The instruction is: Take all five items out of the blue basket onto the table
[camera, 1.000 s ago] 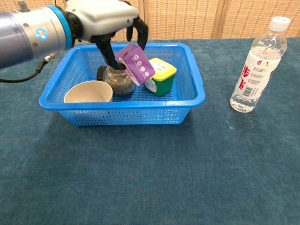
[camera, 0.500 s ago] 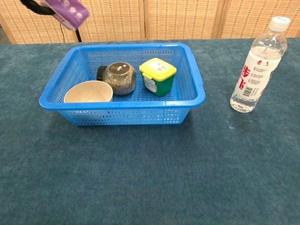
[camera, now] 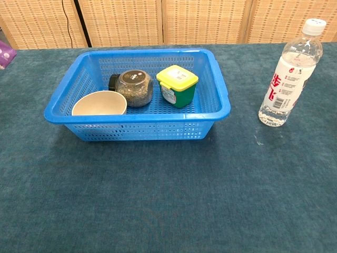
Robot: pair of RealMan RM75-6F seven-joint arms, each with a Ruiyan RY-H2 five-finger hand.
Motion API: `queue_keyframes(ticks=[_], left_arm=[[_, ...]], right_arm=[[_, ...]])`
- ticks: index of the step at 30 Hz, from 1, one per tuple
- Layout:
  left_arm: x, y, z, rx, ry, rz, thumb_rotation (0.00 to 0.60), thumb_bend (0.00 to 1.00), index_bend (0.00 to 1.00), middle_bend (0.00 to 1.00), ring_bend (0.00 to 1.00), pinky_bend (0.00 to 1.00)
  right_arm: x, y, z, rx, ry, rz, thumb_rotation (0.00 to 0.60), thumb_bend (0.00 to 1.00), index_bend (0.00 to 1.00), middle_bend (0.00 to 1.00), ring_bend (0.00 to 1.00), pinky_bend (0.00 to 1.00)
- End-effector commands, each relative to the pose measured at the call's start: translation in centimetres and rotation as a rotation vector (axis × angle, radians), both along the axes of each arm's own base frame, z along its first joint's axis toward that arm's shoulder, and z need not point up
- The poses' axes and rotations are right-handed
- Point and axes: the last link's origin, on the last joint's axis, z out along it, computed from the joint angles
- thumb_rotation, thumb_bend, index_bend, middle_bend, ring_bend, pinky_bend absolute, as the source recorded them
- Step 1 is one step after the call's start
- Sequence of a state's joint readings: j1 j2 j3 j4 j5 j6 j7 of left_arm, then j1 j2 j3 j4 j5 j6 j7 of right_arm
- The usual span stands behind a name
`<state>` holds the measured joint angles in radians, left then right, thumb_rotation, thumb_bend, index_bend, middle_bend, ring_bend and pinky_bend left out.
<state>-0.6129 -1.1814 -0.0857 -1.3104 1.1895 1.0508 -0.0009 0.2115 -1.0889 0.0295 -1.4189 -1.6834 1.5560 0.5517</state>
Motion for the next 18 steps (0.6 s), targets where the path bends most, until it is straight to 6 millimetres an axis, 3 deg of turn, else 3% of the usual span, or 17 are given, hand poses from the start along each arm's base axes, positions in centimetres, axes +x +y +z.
queue_keyframes(ticks=[1, 3, 4, 14, 18], left_arm=[[-2.4, -0.6, -3.2, -0.085, -0.031, 0.069, 0.600, 0.25, 0.21, 0.11, 0.09, 0.00], [-2.7, -0.7, -4.2, -0.131, -0.041, 0.092, 0.600, 0.22, 0.02, 0.00, 0.00, 0.00], [-2.7, -0.6, -4.5, -0.150, -0.050, 0.099, 0.600, 0.21, 0.00, 0.00, 0.00, 0.00], [-0.2, -1.0, -3.9, -0.169, -0.124, 0.008, 0.600, 0.15, 0.00, 0.00, 0.00, 0.00], [1.7, -1.5, -3.3, -0.155, -0.169, -0.071, 0.600, 0.15, 0.00, 0.00, 0.00, 0.00]], right_arm=[[0.0, -0.1, -0.1, 0.002, 0.004, 0.000, 0.600, 0.00, 0.00, 0.00, 0.00, 0.00], [-0.1, -0.1, -0.2, 0.005, 0.007, -0.005, 0.600, 0.00, 0.00, 0.00, 0.00, 0.00], [-0.1, -0.2, -0.2, 0.005, 0.008, -0.007, 0.600, 0.00, 0.00, 0.00, 0.00, 0.00], [-0.3, -0.3, 0.1, 0.001, 0.005, -0.014, 0.600, 0.00, 0.00, 0.00, 0.00, 0.00], [-0.3, -0.2, 0.1, 0.002, 0.002, -0.009, 0.600, 0.00, 0.00, 0.00, 0.00, 0.00]])
